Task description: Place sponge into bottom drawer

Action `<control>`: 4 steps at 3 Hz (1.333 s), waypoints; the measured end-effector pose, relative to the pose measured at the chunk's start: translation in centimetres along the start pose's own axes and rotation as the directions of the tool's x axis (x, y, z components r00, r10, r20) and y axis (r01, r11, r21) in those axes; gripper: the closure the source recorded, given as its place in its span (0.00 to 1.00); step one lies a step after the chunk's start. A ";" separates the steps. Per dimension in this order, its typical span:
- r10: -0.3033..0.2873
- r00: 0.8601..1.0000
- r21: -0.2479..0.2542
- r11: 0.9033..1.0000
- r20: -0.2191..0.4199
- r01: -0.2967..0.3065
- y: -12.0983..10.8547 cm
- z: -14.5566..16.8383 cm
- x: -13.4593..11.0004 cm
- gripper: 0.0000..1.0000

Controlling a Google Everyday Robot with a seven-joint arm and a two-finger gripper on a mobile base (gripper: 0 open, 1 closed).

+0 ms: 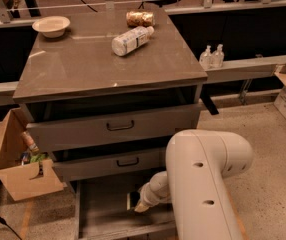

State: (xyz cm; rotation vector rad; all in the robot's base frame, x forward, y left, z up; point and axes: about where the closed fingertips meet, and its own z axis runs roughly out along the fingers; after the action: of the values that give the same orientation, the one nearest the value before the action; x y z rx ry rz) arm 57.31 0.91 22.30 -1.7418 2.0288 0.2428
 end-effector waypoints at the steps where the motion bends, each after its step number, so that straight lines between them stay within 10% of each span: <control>1: -0.010 1.000 -0.024 1.000 0.007 0.010 0.5 1.3 0.2 0.36; 3: -0.009 0.997 -0.061 0.998 0.080 0.014 1.3 2.2 -0.2 0.00; 4: 0.019 0.989 -0.048 0.999 0.147 -0.012 0.9 1.2 -0.4 0.19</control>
Offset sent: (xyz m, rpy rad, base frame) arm -0.0083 0.0155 -0.0268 0.0693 0.0403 0.0544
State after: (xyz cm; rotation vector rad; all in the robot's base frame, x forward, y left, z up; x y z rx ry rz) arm 56.76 1.87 21.31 -1.6838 1.9455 0.4143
